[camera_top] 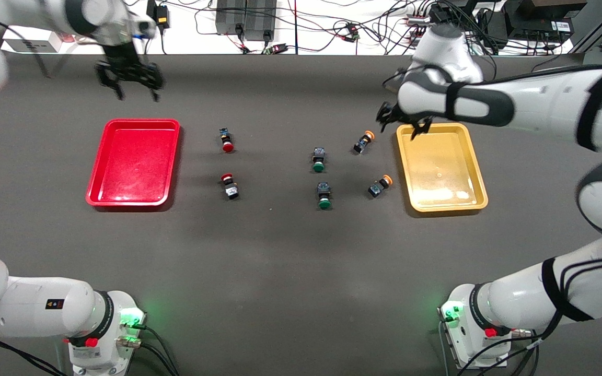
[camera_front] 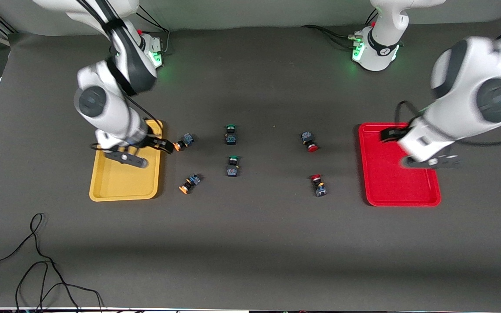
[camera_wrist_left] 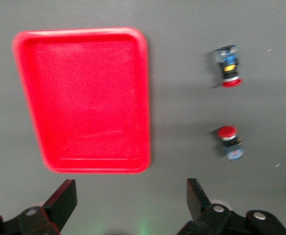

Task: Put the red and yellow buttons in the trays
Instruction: 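Reach the right gripper to a yellow button while the left gripper reaches a red button, then carry the yellow button into the yellow tray while the left gripper carries red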

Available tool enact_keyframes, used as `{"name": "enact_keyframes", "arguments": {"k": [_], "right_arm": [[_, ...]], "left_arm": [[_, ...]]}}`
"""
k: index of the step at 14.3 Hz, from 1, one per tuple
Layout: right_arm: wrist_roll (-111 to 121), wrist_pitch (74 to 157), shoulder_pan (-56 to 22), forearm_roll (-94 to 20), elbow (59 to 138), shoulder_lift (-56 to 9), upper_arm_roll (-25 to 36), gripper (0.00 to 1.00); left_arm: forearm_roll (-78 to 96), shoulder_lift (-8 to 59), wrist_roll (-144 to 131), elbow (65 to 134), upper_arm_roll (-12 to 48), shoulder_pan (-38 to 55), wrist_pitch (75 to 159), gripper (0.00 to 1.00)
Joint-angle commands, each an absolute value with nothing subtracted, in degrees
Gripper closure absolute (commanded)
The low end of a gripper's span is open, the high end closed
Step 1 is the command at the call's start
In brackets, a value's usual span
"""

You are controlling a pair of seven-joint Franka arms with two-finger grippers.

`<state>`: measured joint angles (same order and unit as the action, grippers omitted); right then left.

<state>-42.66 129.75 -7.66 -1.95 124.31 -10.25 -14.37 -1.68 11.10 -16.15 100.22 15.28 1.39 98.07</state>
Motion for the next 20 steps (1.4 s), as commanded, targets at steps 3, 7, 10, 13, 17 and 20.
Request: {"name": "enact_keyframes", "arguments": {"k": [3, 7, 10, 13, 17, 20], "right_arm": [[-51.94, 140.10, -9.76, -2.46, 132.44, -14.23, -14.33, 0.00], [-57.12, 140.18, -9.76, -2.46, 134.47, -16.16, -14.50, 0.00], [-60.19, 141.93, -9.76, -2.98, 134.65, -18.89, -14.94, 0.00], [-60.91, 145.00, -9.76, -5.96, 134.56, -20.65, -15.73, 0.00], [-60.73, 146.78, -9.76, -6.06, 134.38, -22.76, -16.00, 0.50], [-60.91, 146.16, -9.93, -6.06, 134.47, -21.02, -16.61, 0.92]], "left_arm": [[-1.85, 18.19, -35.46, 103.87, 16.61, 12.72, 108.95, 0.01], [-0.80, 18.46, -40.87, 117.92, 17.31, 17.84, 125.73, 0.01], [-0.62, 19.33, -40.96, 126.19, 17.40, 18.02, 138.65, 0.01], [-0.62, 22.31, -41.04, 126.83, 17.40, 17.84, 142.46, 0.01], [-0.53, 24.34, -41.13, 127.53, 17.40, 17.67, 146.42, 0.01], [-0.53, 24.43, -43.15, 127.53, 17.40, 17.67, 146.34, 0.44]]}}
